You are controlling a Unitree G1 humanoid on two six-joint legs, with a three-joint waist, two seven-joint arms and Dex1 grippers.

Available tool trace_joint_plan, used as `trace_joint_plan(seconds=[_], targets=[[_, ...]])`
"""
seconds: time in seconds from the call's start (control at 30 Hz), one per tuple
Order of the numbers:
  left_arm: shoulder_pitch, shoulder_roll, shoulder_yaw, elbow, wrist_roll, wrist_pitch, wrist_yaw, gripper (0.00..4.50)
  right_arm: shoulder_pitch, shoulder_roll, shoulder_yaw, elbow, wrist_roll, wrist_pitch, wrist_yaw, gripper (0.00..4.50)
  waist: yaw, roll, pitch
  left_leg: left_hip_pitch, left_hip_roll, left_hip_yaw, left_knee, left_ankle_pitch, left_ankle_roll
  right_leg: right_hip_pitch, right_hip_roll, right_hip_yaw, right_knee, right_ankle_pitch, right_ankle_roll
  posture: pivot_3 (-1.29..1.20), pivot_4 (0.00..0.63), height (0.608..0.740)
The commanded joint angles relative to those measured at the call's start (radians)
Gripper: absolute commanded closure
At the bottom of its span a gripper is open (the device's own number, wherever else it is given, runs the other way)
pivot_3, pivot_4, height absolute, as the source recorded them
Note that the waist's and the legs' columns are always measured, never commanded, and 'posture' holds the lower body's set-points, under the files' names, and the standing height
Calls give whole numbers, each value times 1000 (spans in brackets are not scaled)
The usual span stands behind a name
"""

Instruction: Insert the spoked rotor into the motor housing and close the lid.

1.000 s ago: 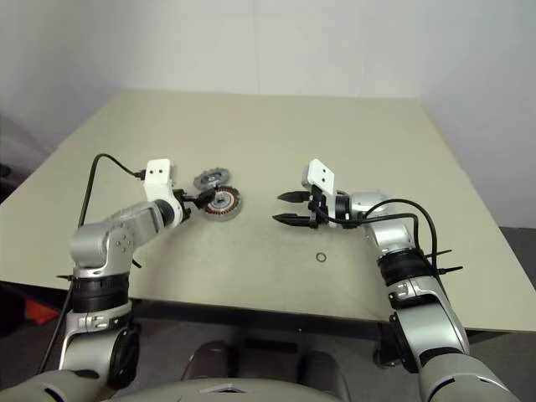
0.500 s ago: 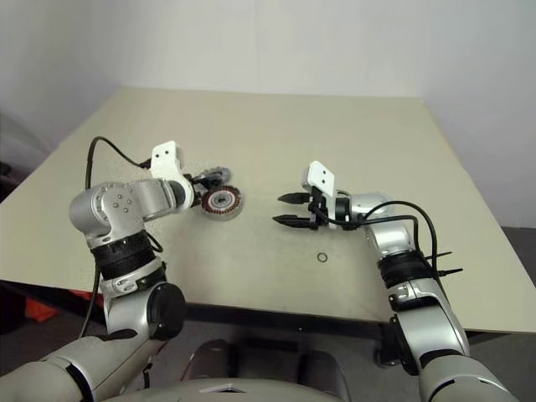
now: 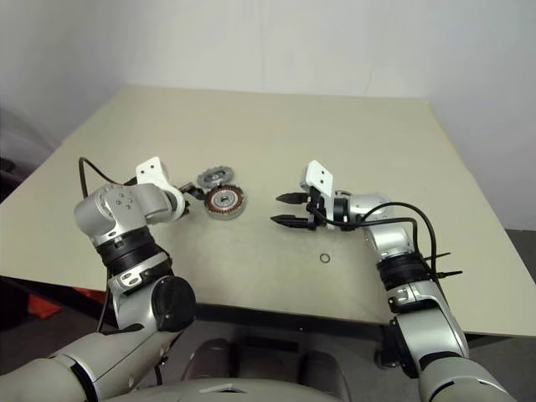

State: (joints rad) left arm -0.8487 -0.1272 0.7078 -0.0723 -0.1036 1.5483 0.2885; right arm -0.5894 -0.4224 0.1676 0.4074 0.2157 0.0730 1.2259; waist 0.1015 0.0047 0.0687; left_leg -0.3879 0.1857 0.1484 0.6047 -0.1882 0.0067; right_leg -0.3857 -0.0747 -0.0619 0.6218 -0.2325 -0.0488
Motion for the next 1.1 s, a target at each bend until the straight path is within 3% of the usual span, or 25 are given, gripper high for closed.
trace_joint_plan(seconds=[0.03,0.13,0.33,0.47,0.6,0.7,0.87,1.1], targets=[[-45,6,-102,35,-9,-87,-33,0,-13,4,-22,-48,26,-5,0,1885,1,0,0,0,0,0,0,0,0,0,0,0,0,0,0,0,0,740],[-18,95,-250,56,-37,-276,-170,0,-15,5,-22,-45,26,-8,0,1885,5,0,0,-2,0,-1,0,0,0,-1,0,-1,-1,0,0,0,0,740],[-49,456,-583,150,-6,-640,-569,0,-19,7,-24,-31,23,-19,0,1885,0,0,0,-4,1,0,-1,0,0,-5,0,-1,1,0,0,0,0,740],[-116,744,-851,292,113,-986,-931,0,-28,11,-24,-17,21,-29,1,1885,1,0,0,-8,1,0,0,0,-1,-9,0,-1,2,0,0,0,0,740],[-212,884,-1059,482,277,-1485,-1183,0,-36,16,-20,-8,18,-36,3,1885,8,1,0,-9,1,0,0,-2,-4,-8,-1,-1,1,0,0,0,0,740],[-313,896,-1147,666,376,-1790,-1252,0,-41,20,-19,-8,17,-37,2,1885,11,1,1,-8,1,0,0,-2,-5,-7,-1,-1,1,0,0,0,0,740],[-508,807,-1241,988,518,-2123,-1217,0,-35,20,-21,-26,19,-33,-3,1885,11,1,1,-6,1,0,-1,2,-11,-6,-1,-1,3,0,1,0,0,740],[-650,669,-1258,1240,572,-2377,-1220,0,-31,4,-29,-64,24,-12,-16,1885,22,1,1,-5,1,1,-2,2,-12,-6,-1,-1,3,0,1,0,0,740]])
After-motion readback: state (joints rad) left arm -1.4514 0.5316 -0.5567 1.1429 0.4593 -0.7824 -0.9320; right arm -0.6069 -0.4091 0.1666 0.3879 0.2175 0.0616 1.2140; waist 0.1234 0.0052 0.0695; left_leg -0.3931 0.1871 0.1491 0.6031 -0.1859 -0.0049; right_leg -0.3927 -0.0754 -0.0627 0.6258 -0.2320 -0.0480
